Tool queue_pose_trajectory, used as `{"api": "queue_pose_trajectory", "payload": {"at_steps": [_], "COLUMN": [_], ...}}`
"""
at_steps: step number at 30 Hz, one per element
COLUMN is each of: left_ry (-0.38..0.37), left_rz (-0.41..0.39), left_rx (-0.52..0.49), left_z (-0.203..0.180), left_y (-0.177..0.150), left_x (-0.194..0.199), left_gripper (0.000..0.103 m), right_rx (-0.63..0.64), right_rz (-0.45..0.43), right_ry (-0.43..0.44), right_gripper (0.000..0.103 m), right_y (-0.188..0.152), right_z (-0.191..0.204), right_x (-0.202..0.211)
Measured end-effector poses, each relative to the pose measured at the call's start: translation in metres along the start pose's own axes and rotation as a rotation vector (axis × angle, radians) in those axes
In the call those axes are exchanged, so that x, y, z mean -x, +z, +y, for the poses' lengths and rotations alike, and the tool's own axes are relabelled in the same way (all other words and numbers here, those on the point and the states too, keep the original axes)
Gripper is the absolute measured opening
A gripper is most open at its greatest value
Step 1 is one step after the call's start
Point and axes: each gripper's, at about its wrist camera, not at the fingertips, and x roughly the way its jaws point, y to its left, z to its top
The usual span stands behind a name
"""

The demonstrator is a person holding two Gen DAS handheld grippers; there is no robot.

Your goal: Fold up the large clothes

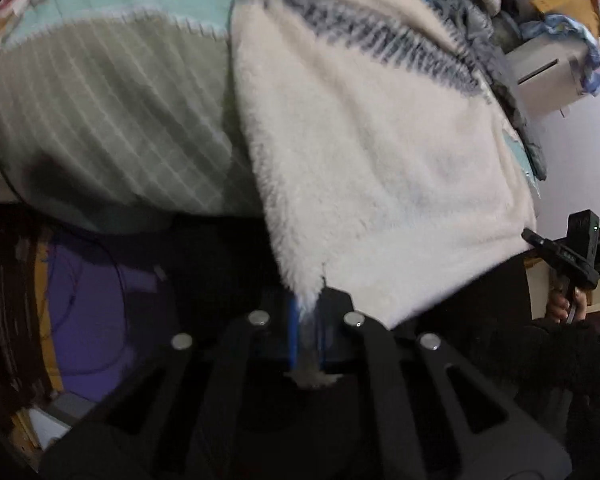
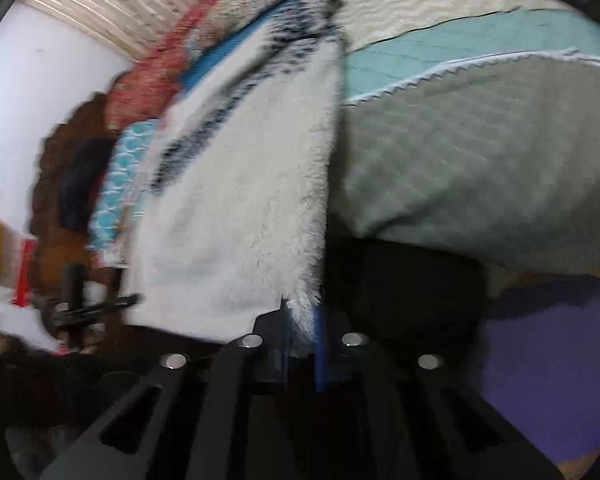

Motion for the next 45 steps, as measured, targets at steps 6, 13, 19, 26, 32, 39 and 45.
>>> {"api": "queue_pose_trajectory", "payload": {"at_steps": [6, 13, 19, 26, 32, 39, 45], "left_ry": [-0.11, -0.243, -0.216, -0.207, -0.174, -0.125, -0.114], "left_rz": [-0.178, -0.223, -0.162, -0.166, -0.151, -0.158, -0.131], "left_rx": [0.067, 0.254, 0.351, 0.37, 0.356, 0.381, 0.372], "left_z": [0.009, 0.028, 0.04, 0.049, 0.054, 0.068, 0.066], "left_y": [0.009, 0.025, 0.036, 0.051, 0.054, 0.052, 0.046], "left_x": [0.076, 0.087, 0.067, 0.075, 0.079, 0.077, 0.072], "left_gripper": [0.006, 0.006, 0.006, 0.006, 0.006, 0.006, 0.006], "right_rx": [0.105, 0.01, 0.118, 0.24, 0.219, 0.069, -0.031], "right_rz": [-0.21, -0.262, -0.225, -0.111, -0.037, 0.065, 0.108], "right_ry": [0.247, 0.172, -0.187, -0.247, -0.131, 0.05, 0.186], "right_gripper": [0.036, 0.037, 0.058, 0.076, 0.077, 0.077, 0.038], "right_y": [0.001, 0.037, 0.022, -0.039, -0.042, -0.006, -0.003], "right_z": [0.051, 0.059, 0.054, 0.036, 0.042, 0.015, 0.003], "right_x": [0.075, 0.056, 0.024, 0.014, -0.016, -0.061, -0.057]}}
